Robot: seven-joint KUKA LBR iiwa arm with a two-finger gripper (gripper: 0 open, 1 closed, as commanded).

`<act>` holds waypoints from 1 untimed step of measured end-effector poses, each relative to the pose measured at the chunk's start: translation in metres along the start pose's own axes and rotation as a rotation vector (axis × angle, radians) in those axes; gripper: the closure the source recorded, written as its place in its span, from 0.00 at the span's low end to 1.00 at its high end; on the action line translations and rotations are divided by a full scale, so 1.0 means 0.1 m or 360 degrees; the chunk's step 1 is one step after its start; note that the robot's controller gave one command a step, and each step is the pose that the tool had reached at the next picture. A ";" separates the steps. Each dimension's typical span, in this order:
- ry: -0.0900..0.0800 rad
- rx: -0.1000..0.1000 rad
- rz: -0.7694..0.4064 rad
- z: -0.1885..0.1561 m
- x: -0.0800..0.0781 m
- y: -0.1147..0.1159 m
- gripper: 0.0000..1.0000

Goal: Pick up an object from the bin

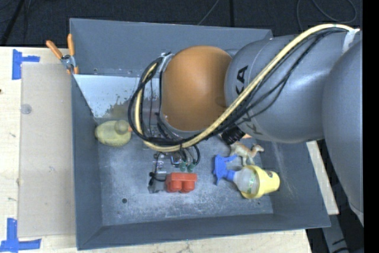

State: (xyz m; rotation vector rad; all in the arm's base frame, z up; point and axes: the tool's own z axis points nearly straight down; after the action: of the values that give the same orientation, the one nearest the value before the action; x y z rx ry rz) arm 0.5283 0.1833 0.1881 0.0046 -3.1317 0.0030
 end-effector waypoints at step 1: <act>-0.0012 -0.0002 0.0007 -0.04 -0.02 -0.01 0.00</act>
Offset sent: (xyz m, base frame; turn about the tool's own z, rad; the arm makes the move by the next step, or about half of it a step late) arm 0.0327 -0.0827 -0.1181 -0.1266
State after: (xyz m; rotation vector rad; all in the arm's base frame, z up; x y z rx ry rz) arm 0.5303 0.1824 0.1920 -0.0019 -3.1391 0.0005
